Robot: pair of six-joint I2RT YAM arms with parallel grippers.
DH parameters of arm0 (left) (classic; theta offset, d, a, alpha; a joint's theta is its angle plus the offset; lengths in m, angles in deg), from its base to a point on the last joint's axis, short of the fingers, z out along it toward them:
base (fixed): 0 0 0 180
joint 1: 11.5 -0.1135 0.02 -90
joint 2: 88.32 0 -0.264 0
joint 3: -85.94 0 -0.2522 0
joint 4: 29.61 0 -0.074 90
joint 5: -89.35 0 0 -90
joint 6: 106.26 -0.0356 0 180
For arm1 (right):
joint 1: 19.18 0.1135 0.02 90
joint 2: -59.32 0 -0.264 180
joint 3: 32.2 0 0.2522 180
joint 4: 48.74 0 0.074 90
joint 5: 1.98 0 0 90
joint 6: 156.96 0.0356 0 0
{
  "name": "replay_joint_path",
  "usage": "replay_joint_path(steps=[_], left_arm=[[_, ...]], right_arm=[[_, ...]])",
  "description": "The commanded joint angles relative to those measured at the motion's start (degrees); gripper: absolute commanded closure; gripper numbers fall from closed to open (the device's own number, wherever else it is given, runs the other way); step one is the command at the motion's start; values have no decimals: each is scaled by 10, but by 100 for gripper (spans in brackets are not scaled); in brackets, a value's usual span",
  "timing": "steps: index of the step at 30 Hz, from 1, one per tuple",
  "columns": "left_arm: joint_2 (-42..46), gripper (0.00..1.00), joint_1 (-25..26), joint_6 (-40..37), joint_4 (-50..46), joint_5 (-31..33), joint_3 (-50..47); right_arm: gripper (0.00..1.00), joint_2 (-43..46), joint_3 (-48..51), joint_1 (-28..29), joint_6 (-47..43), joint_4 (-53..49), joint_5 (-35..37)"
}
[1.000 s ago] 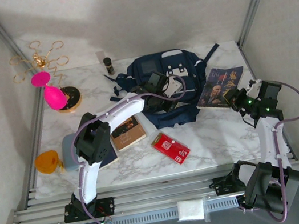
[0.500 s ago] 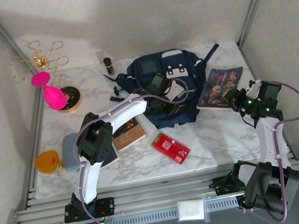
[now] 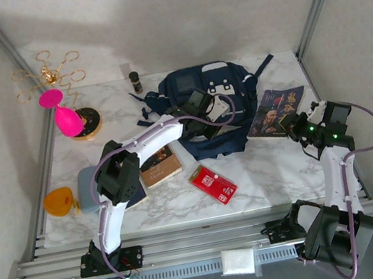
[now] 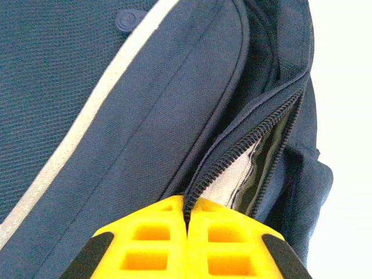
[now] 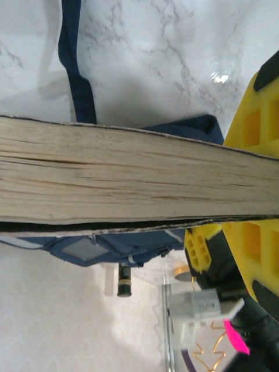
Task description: Pack books, pencil case, and school supplies into a backpack
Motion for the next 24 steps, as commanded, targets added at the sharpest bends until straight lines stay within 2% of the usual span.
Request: replay_joint_path(steps=[1,5,7,13,19,24], left_arm=[[77,100,2,26,52,73,24],[105,100,12,16,66,130,46],[116,100,19,13,75,134,55],[137,100,50,-1,116,181,53],[148,100,61,21,149,233,49],[169,100,66,26,172,230,18]], right_arm=[[100,20,-41,-4,-39,-45,6],[100,46,-40,9,-44,-79,-3],[100,58,-28,23,-35,-80,-14],[100,62,7,133,24,-23,-39],[100,36,94,220,134,154,-46],[100,-86,77,282,162,315,-55]])
